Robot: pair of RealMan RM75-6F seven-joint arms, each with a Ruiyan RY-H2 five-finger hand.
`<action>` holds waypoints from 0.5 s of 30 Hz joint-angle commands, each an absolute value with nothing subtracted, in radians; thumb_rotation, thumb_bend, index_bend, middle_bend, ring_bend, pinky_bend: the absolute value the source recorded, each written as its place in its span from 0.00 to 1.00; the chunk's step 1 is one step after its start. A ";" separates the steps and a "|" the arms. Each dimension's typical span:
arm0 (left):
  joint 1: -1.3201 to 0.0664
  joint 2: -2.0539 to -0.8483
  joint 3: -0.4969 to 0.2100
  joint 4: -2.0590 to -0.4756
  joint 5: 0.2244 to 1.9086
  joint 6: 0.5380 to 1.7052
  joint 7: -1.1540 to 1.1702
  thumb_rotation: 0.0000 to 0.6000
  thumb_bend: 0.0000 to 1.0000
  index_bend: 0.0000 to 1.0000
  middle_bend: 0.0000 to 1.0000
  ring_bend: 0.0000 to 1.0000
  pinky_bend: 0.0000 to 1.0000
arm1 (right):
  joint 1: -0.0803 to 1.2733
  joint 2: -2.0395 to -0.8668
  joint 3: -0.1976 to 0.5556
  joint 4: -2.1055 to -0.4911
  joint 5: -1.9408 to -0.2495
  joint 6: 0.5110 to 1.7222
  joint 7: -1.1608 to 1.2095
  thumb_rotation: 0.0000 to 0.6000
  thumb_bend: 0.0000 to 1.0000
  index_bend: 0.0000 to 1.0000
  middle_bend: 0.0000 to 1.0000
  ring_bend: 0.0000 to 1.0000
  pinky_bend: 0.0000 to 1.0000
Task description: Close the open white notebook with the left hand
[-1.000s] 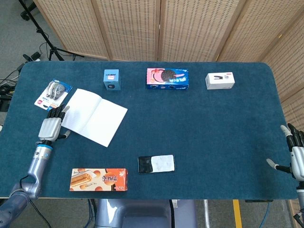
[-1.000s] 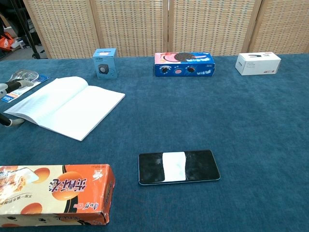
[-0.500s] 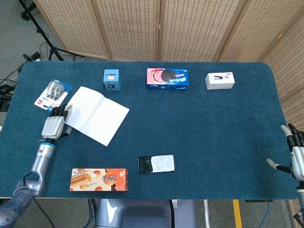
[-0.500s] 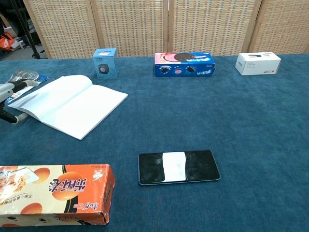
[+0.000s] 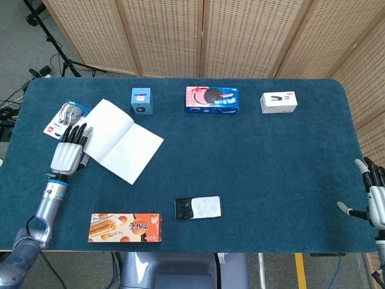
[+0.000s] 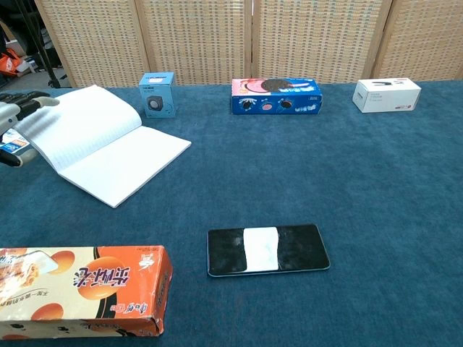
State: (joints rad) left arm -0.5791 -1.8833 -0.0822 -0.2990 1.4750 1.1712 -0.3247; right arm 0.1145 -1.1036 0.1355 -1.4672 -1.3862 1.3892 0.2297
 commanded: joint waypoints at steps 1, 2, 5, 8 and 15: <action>-0.588 -1.879 -0.044 -0.261 1.527 1.249 -0.263 1.00 0.41 0.00 0.00 0.00 0.00 | 0.114 -1.103 0.135 -1.468 -1.386 1.389 0.231 1.00 0.00 0.00 0.00 0.00 0.00; -0.590 -1.875 -0.029 -0.253 1.544 1.273 -0.241 1.00 0.41 0.00 0.00 0.00 0.00 | 0.114 -1.103 0.135 -1.468 -1.386 1.388 0.231 1.00 0.00 0.00 0.00 0.00 0.00; -0.594 -1.867 0.007 -0.240 1.587 1.327 -0.188 1.00 0.41 0.00 0.00 0.00 0.00 | 0.114 -1.102 0.135 -1.469 -1.387 1.389 0.232 1.00 0.00 0.00 0.00 0.00 0.00; -0.599 -1.863 0.036 -0.236 1.621 1.365 -0.143 1.00 0.41 0.00 0.00 0.00 0.00 | 0.113 -1.102 0.135 -1.469 -1.388 1.390 0.233 1.00 0.00 0.00 0.00 0.00 0.00; -0.631 -1.865 0.099 -0.261 1.700 1.446 -0.057 1.00 0.40 0.00 0.00 0.00 0.00 | 0.113 -1.101 0.134 -1.470 -1.389 1.392 0.233 1.00 0.00 0.00 0.00 0.00 0.00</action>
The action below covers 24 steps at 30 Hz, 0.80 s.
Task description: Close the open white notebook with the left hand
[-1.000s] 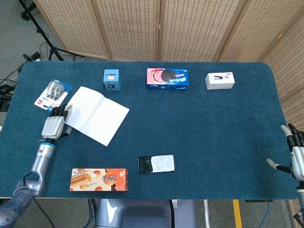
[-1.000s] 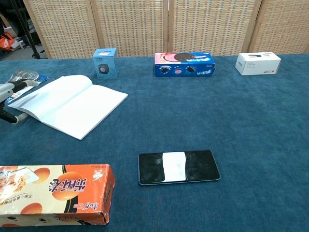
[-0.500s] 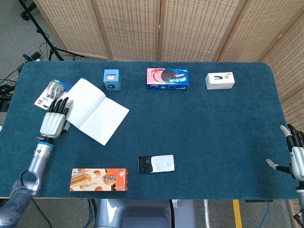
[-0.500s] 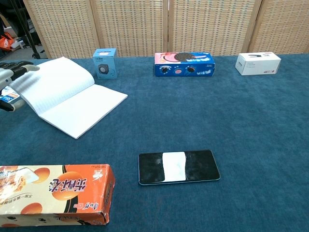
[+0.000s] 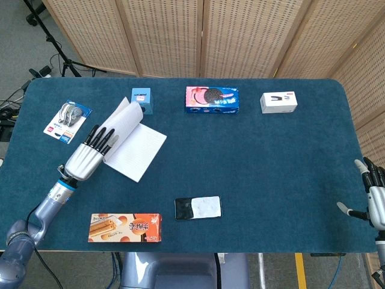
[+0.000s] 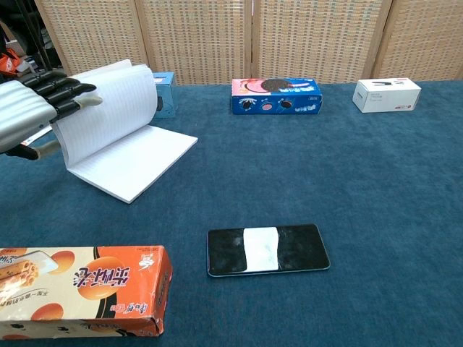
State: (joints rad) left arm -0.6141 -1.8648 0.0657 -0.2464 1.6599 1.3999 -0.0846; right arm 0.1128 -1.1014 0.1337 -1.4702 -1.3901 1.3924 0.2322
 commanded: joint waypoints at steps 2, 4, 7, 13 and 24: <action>-0.633 -1.865 0.116 -0.271 1.724 1.491 -0.048 1.00 0.40 0.00 0.00 0.00 0.00 | 0.113 -1.101 0.134 -1.470 -1.389 1.391 0.234 1.00 0.00 0.00 0.00 0.00 0.00; -0.632 -1.865 0.131 -0.279 1.744 1.531 -0.048 1.00 0.39 0.00 0.00 0.00 0.00 | 0.112 -1.100 0.134 -1.469 -1.388 1.391 0.237 1.00 0.00 0.00 0.00 0.00 0.00; -0.626 -1.860 0.162 -0.277 1.780 1.576 -0.036 1.00 0.38 0.00 0.00 0.00 0.00 | 0.111 -1.098 0.133 -1.469 -1.389 1.392 0.241 1.00 0.00 0.00 0.00 0.00 0.00; -0.633 -1.846 0.207 -0.258 1.845 1.722 -0.045 1.00 0.37 0.00 0.00 0.00 0.00 | 0.110 -1.095 0.130 -1.474 -1.397 1.395 0.242 1.00 0.00 0.00 0.00 0.00 0.00; -0.586 -1.818 0.105 -0.310 1.739 1.853 -0.252 1.00 0.37 0.00 0.00 0.00 0.00 | 0.108 -1.092 0.125 -1.479 -1.405 1.398 0.241 1.00 0.00 0.00 0.00 0.00 0.00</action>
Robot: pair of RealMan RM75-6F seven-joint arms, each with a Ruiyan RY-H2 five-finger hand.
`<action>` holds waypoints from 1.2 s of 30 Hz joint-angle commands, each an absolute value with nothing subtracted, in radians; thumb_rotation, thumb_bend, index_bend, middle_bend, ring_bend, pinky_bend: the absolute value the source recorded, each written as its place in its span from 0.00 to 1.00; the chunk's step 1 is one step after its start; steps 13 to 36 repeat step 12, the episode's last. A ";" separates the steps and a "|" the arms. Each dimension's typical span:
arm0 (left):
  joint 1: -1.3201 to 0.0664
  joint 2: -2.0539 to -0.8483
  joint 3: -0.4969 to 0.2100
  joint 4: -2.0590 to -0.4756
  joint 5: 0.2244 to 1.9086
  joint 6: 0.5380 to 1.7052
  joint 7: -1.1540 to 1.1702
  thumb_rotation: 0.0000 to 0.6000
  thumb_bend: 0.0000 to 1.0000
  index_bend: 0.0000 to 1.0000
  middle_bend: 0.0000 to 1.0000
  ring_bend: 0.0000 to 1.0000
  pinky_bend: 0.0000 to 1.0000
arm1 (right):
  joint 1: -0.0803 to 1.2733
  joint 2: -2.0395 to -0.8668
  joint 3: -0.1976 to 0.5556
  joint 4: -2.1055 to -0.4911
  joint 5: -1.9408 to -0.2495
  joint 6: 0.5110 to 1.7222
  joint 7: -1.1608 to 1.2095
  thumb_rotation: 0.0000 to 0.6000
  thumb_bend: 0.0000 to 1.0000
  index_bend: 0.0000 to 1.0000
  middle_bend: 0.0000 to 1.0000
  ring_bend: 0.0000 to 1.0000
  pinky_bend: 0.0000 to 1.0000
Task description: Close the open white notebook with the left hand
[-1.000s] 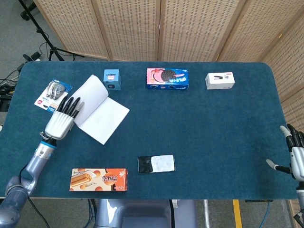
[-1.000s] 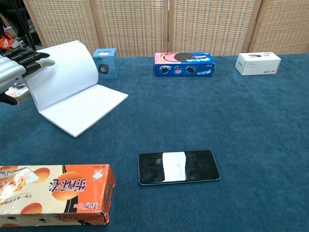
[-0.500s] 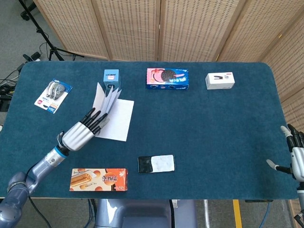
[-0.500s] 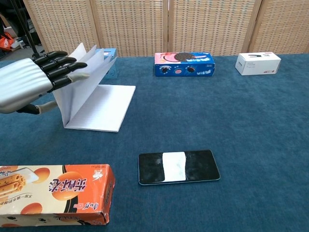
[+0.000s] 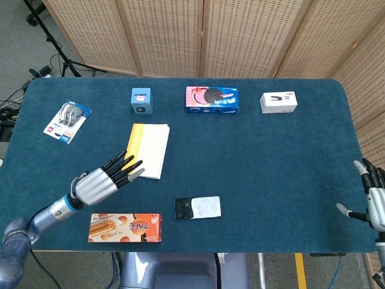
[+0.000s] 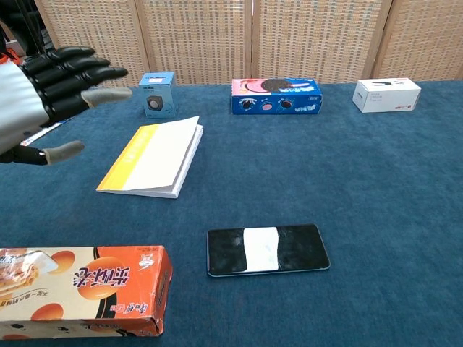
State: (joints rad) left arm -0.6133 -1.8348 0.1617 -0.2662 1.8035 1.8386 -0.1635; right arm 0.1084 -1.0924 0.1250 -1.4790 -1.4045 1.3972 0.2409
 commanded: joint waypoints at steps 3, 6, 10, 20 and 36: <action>-0.549 -1.795 0.055 -0.368 1.671 1.821 -0.334 1.00 0.37 0.00 0.00 0.00 0.00 | 0.108 -1.091 0.125 -1.480 -1.405 1.398 0.242 1.00 0.00 0.00 0.00 0.00 0.00; -0.497 -1.747 0.020 -0.467 1.605 1.767 -0.454 1.00 0.35 0.00 0.00 0.00 0.00 | 0.107 -1.090 0.124 -1.483 -1.407 1.401 0.242 1.00 0.00 0.00 0.00 0.00 0.00; -0.390 -1.631 -0.018 -0.691 1.488 1.642 -0.527 1.00 0.34 0.00 0.00 0.00 0.00 | 0.102 -1.089 0.121 -1.489 -1.418 1.414 0.236 1.00 0.00 0.00 0.00 0.00 0.00; -0.369 -1.578 -0.021 -0.799 1.467 1.608 -0.497 1.00 0.33 0.00 0.00 0.00 0.00 | 0.102 -1.090 0.120 -1.490 -1.421 1.416 0.231 1.00 0.00 0.00 0.00 0.00 0.00; -0.369 -1.578 -0.021 -0.799 1.467 1.608 -0.497 1.00 0.33 0.00 0.00 0.00 0.00 | 0.102 -1.090 0.120 -1.490 -1.421 1.416 0.231 1.00 0.00 0.00 0.00 0.00 0.00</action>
